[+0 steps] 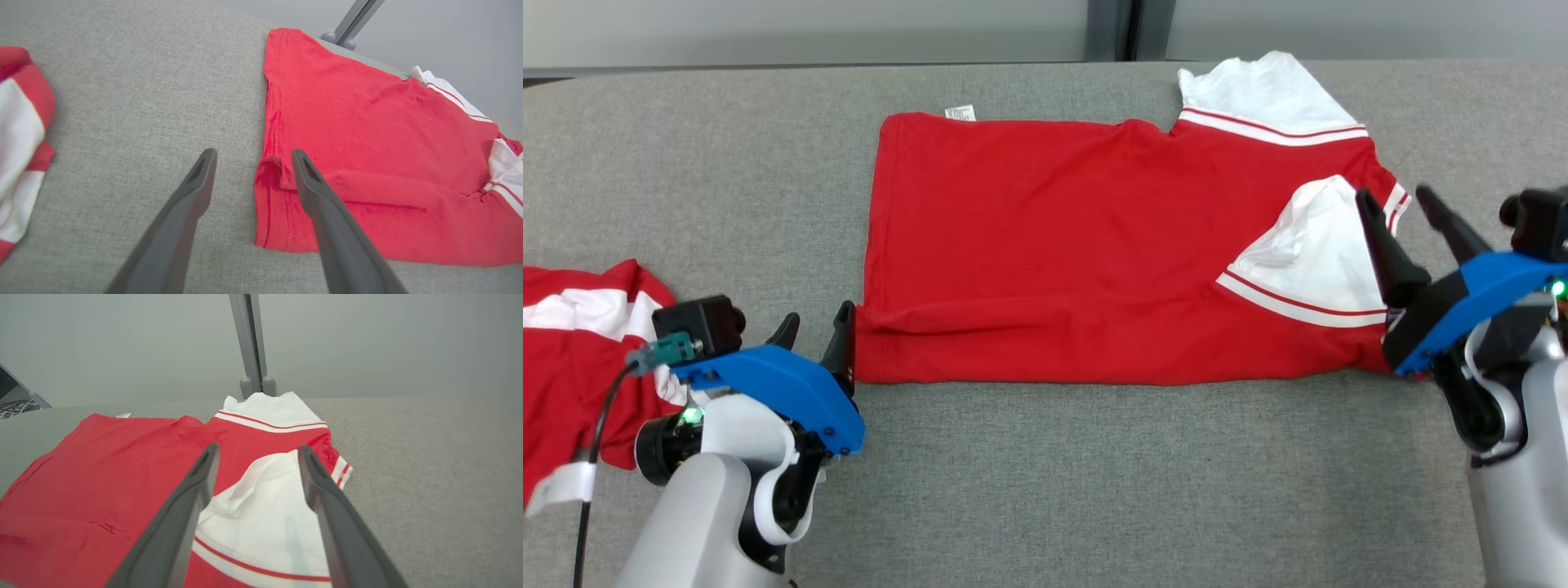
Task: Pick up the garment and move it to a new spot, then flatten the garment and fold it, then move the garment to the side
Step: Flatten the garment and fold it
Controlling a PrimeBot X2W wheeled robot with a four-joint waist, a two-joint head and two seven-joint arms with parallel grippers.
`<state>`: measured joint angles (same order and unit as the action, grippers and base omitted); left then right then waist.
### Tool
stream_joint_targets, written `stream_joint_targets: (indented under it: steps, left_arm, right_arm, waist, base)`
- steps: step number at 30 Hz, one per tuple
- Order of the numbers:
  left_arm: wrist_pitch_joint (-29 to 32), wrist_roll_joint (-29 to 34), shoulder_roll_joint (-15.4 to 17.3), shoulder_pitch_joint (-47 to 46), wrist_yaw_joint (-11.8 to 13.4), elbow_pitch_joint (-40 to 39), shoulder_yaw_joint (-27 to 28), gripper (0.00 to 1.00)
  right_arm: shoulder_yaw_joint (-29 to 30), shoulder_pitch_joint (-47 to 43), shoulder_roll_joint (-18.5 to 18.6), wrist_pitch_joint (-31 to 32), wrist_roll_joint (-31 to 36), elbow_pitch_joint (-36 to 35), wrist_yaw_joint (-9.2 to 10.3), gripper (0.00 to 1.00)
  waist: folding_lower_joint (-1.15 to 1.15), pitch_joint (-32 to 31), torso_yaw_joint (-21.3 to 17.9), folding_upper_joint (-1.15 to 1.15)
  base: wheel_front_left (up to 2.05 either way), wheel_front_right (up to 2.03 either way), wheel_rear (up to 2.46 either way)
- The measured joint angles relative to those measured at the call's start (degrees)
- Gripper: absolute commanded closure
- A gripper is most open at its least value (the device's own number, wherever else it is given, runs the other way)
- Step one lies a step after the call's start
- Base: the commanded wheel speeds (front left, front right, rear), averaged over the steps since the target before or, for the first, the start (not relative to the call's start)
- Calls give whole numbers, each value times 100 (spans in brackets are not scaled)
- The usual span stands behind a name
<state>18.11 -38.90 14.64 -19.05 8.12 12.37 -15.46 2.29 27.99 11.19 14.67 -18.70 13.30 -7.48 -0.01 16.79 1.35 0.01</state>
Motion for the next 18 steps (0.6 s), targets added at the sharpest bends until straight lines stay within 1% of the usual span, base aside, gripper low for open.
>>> stream_joint_targets:
  steps: [4, 6, 11, 14, 18]
  left_arm:
    - [-198, 286, 60, 205, 57, -83, -187, 0]
    - [-208, 414, 59, 283, 87, -36, -320, 0]
    - [-222, 730, 56, 312, 211, 316, -579, 0]
    - [-356, 821, 35, 270, 285, 558, -590, 0]
    - [-460, 872, -51, 94, 293, 802, -646, 0]
  right_arm:
    - [324, -425, -152, 358, 135, 87, 0, 0]
    - [460, -602, -245, 415, 259, 80, 0, 0]
    - [762, -786, -557, 278, 617, 221, 0, 0]
    - [920, -796, -675, 97, 858, 431, 0, 0]
    - [1232, -755, -760, -36, 1116, 795, 0, 0]
  waist:
    - [0, -95, -31, 0]
    - [0, -119, -54, 0]
    - [0, -78, -138, 0]
    - [0, -20, -185, 0]
    - [1, 54, -167, 0]
  base:
    - [0, 0, 0]
    - [0, 0, 0]
    - [0, 0, 0]
    - [0, 0, 0]
    - [0, 0, 0]
